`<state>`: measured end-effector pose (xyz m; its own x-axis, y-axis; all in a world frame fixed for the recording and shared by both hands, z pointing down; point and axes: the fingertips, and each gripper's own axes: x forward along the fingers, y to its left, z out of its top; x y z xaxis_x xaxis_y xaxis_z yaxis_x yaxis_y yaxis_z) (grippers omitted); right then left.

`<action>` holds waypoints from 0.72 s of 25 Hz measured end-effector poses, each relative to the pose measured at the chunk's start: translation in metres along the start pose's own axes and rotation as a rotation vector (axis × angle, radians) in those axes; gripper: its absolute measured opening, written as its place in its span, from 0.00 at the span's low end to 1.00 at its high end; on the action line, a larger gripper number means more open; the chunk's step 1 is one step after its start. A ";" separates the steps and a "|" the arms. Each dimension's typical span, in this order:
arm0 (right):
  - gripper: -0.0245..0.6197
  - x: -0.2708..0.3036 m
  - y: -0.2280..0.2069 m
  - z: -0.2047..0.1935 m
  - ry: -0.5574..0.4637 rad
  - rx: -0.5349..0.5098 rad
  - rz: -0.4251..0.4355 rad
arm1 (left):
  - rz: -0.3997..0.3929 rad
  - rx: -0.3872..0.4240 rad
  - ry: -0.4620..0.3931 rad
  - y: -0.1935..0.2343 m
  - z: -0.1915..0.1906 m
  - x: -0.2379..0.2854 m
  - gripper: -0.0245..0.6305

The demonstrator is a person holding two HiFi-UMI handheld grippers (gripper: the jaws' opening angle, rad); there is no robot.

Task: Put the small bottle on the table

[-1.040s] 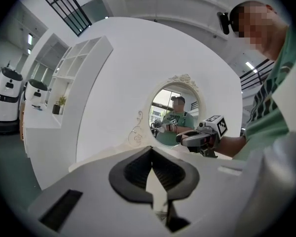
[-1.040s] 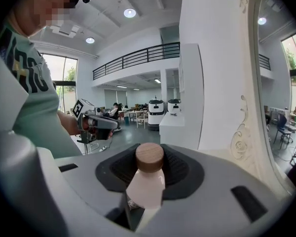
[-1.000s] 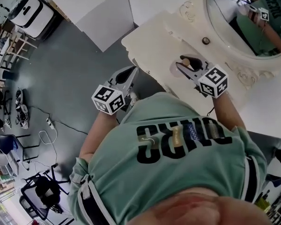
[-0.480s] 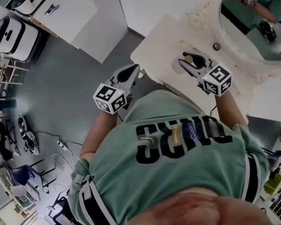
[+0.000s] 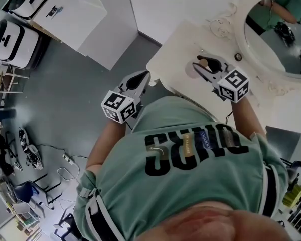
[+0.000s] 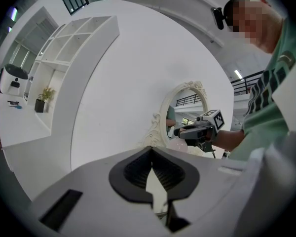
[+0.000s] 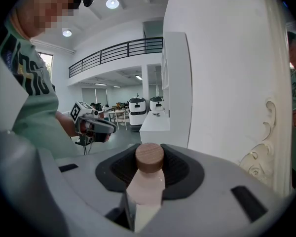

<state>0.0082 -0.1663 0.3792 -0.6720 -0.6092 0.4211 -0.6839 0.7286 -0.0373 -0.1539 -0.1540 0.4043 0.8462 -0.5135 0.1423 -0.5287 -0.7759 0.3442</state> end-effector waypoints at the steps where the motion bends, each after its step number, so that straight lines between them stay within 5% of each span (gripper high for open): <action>1: 0.22 0.001 -0.003 0.003 0.003 -0.003 0.008 | 0.010 -0.006 -0.002 0.001 0.002 0.002 0.05; 18: 0.22 0.014 -0.089 -0.010 0.003 -0.048 0.176 | 0.243 -0.045 -0.009 0.017 -0.007 0.079 0.05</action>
<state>0.0627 -0.2369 0.3974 -0.7792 -0.4698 0.4150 -0.5412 0.8382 -0.0674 -0.0953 -0.2053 0.4284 0.6941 -0.6862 0.2176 -0.7126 -0.6123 0.3424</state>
